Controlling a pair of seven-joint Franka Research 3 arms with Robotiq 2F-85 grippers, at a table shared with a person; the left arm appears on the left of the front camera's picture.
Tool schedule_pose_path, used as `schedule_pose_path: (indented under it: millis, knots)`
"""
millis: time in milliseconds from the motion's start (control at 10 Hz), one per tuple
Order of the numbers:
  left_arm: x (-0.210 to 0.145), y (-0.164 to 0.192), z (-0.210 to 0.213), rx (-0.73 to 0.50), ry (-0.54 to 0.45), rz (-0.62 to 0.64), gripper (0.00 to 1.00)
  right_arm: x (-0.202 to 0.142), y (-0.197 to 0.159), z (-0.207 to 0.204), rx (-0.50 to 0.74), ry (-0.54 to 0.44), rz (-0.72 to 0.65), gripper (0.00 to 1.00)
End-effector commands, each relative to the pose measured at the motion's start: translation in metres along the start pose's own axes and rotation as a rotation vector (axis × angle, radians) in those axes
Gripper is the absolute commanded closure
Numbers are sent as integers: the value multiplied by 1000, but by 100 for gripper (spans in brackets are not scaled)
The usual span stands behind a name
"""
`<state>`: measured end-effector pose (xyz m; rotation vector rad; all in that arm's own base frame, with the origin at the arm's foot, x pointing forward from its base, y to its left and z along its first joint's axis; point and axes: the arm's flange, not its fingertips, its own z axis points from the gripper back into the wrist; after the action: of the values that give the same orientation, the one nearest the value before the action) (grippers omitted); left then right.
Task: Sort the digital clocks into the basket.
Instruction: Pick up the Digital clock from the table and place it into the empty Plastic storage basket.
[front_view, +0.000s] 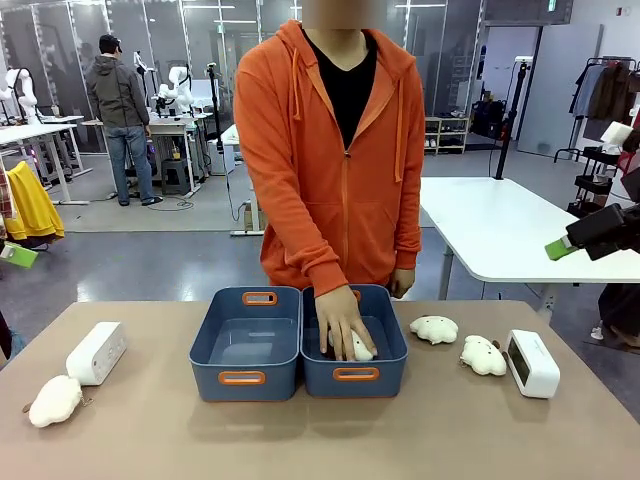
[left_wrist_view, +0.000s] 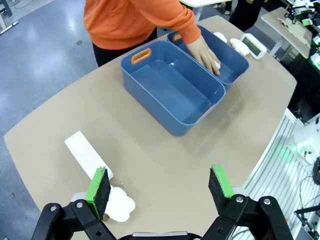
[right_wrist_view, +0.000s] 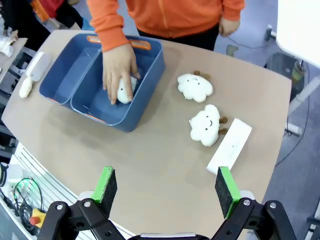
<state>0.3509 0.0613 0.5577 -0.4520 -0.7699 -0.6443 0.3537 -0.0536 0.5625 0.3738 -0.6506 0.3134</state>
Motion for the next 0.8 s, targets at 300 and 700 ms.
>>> schedule_pose_path:
  millis: [300,700]
  knots:
    - [1,1,1,-17,-5,-5,0,16,-35,-130,-310,321,-340,0]
    - [1,1,1,-17,-5,-5,0,-5,-68,-186,-436,452,-408,0]
